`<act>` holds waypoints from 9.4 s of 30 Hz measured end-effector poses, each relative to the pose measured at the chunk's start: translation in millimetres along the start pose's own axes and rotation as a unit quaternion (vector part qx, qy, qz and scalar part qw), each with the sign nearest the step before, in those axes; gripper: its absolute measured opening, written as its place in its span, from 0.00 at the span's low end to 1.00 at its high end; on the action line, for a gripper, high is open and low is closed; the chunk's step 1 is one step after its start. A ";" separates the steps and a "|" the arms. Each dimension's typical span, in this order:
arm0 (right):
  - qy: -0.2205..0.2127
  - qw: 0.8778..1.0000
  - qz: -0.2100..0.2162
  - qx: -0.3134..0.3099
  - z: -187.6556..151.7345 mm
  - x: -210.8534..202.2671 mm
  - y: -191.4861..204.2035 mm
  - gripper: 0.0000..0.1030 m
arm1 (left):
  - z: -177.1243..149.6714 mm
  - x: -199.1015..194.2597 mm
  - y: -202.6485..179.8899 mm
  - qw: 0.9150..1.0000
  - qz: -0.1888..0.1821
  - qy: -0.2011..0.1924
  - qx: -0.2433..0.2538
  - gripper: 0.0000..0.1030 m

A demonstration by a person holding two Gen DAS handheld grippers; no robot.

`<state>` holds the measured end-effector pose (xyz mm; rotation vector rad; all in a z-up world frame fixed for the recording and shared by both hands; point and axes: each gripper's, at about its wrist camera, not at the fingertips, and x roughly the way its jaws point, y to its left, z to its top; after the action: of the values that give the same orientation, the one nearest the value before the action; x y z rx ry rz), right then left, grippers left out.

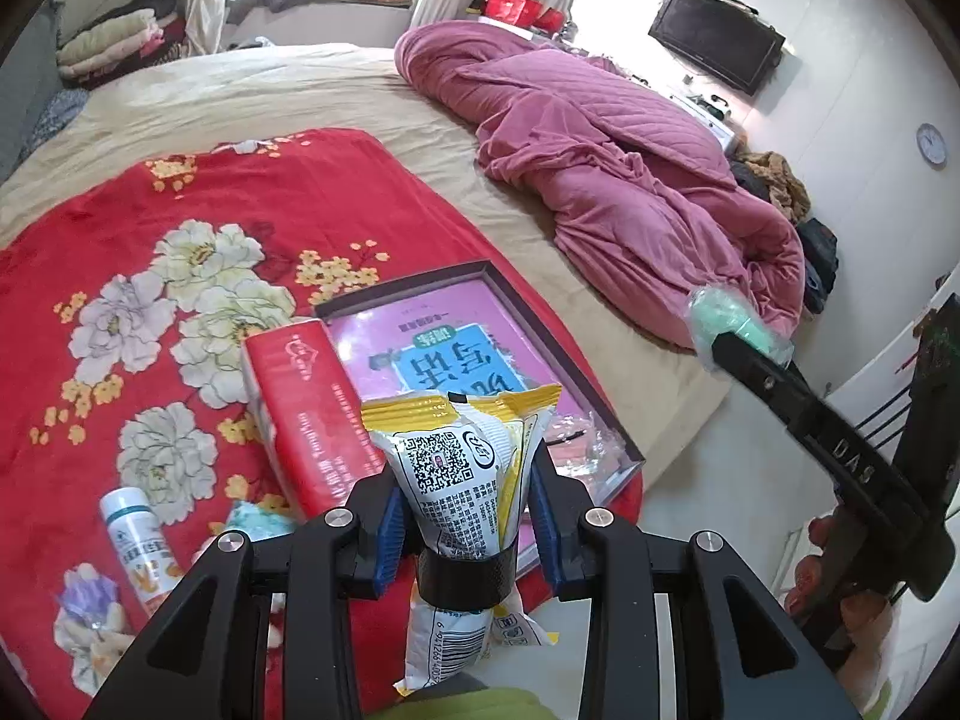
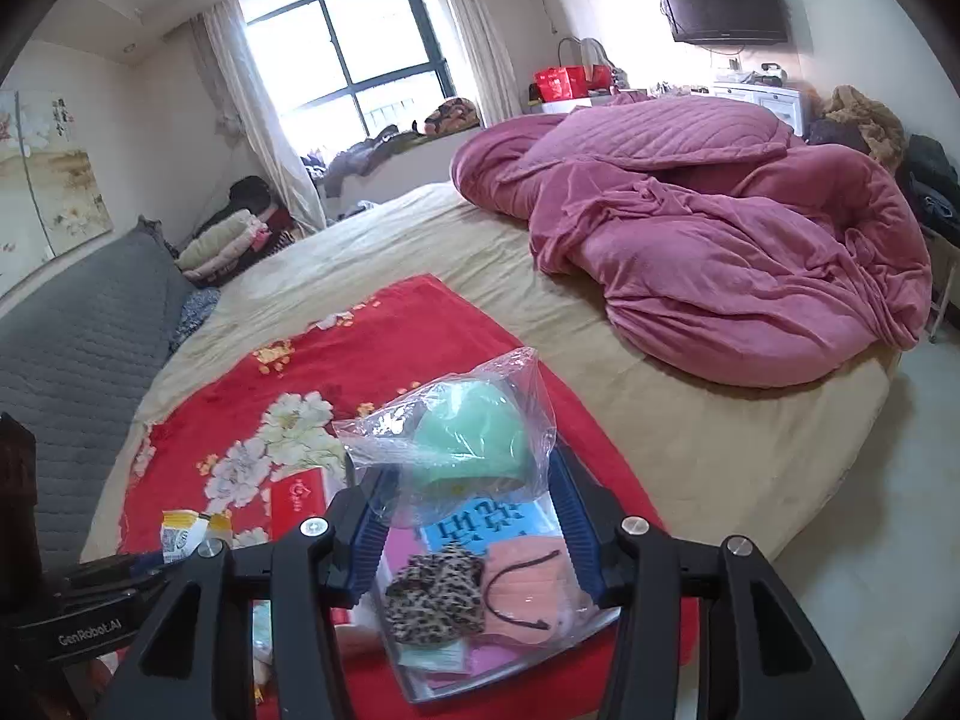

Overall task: Organize soft objects
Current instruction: 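Lift and carry the snack packet with left tool while right tool carries the green ball bag to the tray, then lower the green ball bag into the tray and open right tool while left tool lowers the snack packet, then open left tool over the tray and withdraw both tools, then move both tools back toward the scrunchie and tissue pack on the blanket, then grasp the white floral scrunchie with left tool while right tool grasps the light-blue tissue pack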

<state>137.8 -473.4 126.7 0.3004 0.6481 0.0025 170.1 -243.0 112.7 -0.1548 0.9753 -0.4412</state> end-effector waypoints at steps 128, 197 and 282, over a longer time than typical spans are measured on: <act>0.056 0.996 -0.072 0.009 -65.2 33.7 -43.6 0.69 | -17.8 58.4 -14.3 0.998 0.031 0.030 0.036 0.75; 0.058 0.985 -0.011 -0.164 -100.9 -14.2 186.2 0.72 | -132.7 -132.5 198.7 0.983 0.121 -0.041 -0.131 0.76; 0.185 0.979 -0.045 -0.073 -189.6 153.7 236.7 0.55 | -206.5 -26.3 328.2 0.949 0.223 0.030 -0.222 0.72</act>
<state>169.4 -180.2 -42.4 0.1272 1.0266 0.0209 82.4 78.1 -87.9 -0.3192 1.1218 0.1969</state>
